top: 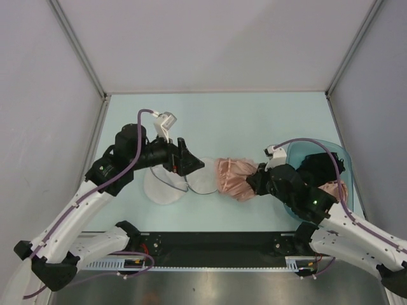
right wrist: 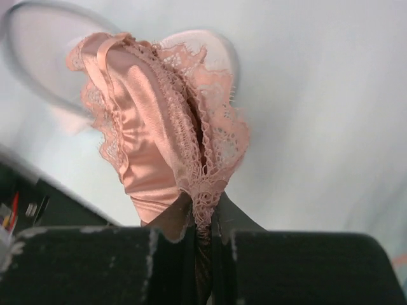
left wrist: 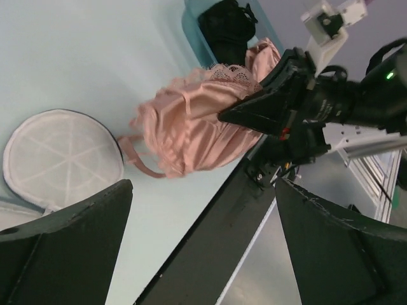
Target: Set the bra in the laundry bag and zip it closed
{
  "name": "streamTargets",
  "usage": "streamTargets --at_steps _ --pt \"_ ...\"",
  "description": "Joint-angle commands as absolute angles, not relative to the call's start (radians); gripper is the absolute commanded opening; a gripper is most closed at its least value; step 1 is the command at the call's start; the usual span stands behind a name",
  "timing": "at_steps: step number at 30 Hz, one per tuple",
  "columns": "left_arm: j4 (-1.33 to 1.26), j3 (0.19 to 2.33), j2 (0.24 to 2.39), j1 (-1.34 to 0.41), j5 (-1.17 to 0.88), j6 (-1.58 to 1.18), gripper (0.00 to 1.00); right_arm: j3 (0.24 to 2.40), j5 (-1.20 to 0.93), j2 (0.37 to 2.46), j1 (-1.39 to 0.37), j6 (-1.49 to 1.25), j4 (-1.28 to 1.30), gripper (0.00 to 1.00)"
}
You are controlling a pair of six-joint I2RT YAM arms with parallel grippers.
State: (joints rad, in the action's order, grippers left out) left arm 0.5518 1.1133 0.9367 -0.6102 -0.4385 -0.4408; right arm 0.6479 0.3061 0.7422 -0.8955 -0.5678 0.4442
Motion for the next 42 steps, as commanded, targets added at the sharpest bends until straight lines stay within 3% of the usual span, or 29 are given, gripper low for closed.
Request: streamTargets --at_steps 1,8,12,24,26,31,33,34,36,38,40,42 --pt "0.477 1.161 0.939 -0.676 -0.476 -0.331 0.99 0.771 -0.168 0.750 -0.884 -0.138 0.417 0.00" --pt "0.488 1.184 1.015 -0.922 -0.327 -0.189 0.99 0.900 -0.472 0.836 -0.891 -0.026 0.560 0.00" --pt "0.486 1.157 1.037 -0.951 -0.468 -0.158 1.00 0.920 -0.604 0.831 -0.891 -0.020 0.561 0.00" --pt "0.325 1.016 1.065 -1.006 -0.724 -0.256 0.98 0.951 -0.696 0.785 -0.905 -0.055 0.528 0.00" --pt "0.284 0.996 1.071 -1.009 -0.750 -0.291 0.89 0.942 -0.701 0.784 -0.911 -0.070 0.503 0.00" --pt "0.184 0.979 1.068 -1.009 -0.802 -0.359 0.51 0.908 -0.689 0.775 -0.913 -0.106 0.445 0.00" --pt "0.192 0.983 1.060 -1.009 -0.757 -0.356 0.37 0.891 -0.620 0.773 -0.910 -0.155 0.451 0.10" --pt "0.210 0.989 1.055 -1.009 -0.729 -0.357 0.16 0.884 -0.583 0.772 -0.907 -0.181 0.459 0.22" --pt "0.222 0.988 1.063 -1.006 -0.645 -0.373 0.00 0.844 -0.496 0.759 -0.885 -0.248 0.479 0.48" --pt "0.241 0.982 1.100 -0.999 -0.554 -0.405 0.00 0.798 -0.422 0.741 -0.865 -0.355 0.491 0.75" --pt "0.197 0.944 1.123 -0.986 -0.481 -0.466 0.00 0.714 -0.338 0.695 -0.839 -0.475 0.508 0.86" --pt "0.103 0.890 1.175 -0.951 -0.480 -0.526 0.00 0.657 -0.125 0.648 -0.796 -0.593 0.564 0.93"
